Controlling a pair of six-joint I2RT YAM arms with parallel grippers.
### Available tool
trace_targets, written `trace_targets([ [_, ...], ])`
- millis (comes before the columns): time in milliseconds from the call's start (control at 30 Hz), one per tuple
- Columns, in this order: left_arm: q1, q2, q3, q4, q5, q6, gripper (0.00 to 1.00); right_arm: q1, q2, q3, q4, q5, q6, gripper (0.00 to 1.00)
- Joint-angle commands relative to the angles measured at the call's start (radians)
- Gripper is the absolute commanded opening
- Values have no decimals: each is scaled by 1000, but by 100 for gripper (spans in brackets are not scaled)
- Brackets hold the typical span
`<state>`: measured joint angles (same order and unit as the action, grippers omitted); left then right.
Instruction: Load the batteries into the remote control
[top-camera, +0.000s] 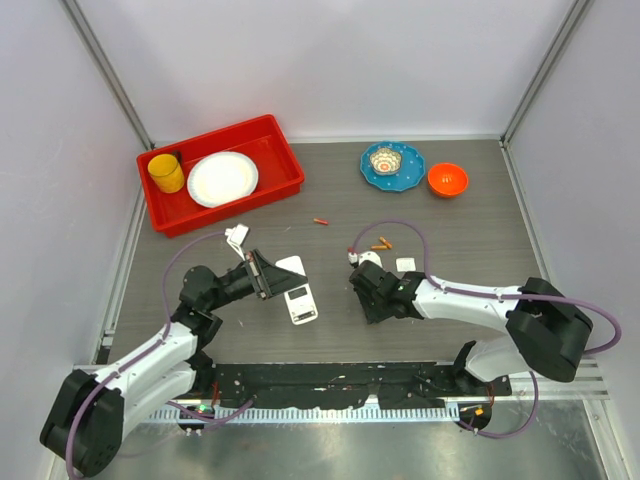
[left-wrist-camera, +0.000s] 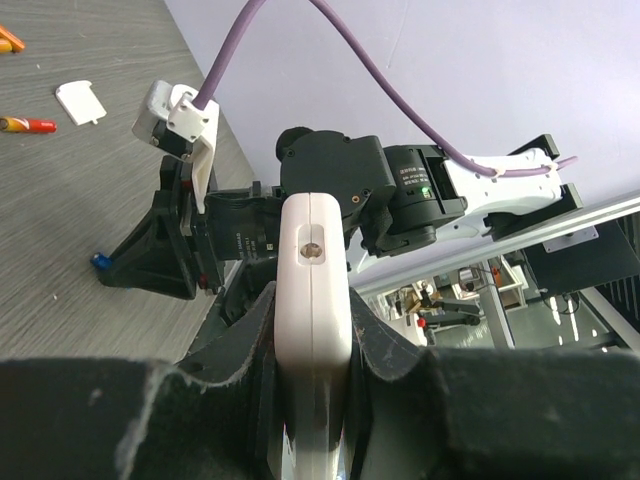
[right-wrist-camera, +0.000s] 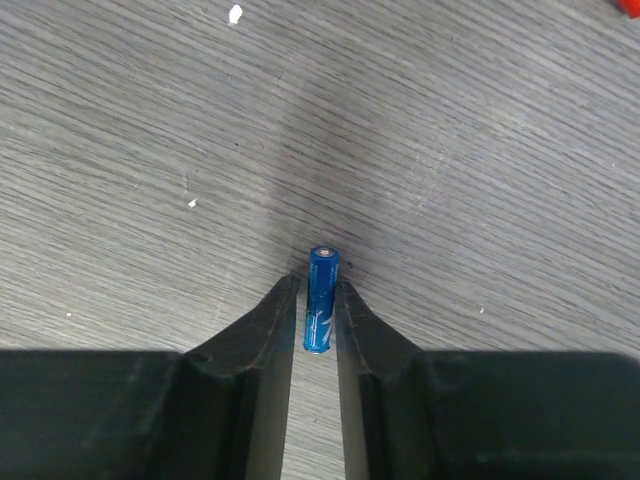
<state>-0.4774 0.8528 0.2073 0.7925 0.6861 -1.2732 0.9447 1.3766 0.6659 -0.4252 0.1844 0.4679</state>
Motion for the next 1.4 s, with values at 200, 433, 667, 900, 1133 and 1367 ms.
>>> trace_targets([
  [200,3,-31,40,30,30,21,0,8,19,20,-3,7,-12,8],
  [433,5,-20,46,36,36,18,0,8,-22,34,38,58,-21,1],
  [667,3,-47,37,28,32,17,0,6,-96,83,62,145,-57,1],
  [900,5,-139,26,-153,-86,81,0,-7,-70,103,201,260,281,1],
  [1133,5,-234,23,-286,-201,103,0,-24,38,103,325,309,748,1],
  [1367,3,-351,1,-381,-316,98,0,-32,128,78,266,374,1145,1],
])
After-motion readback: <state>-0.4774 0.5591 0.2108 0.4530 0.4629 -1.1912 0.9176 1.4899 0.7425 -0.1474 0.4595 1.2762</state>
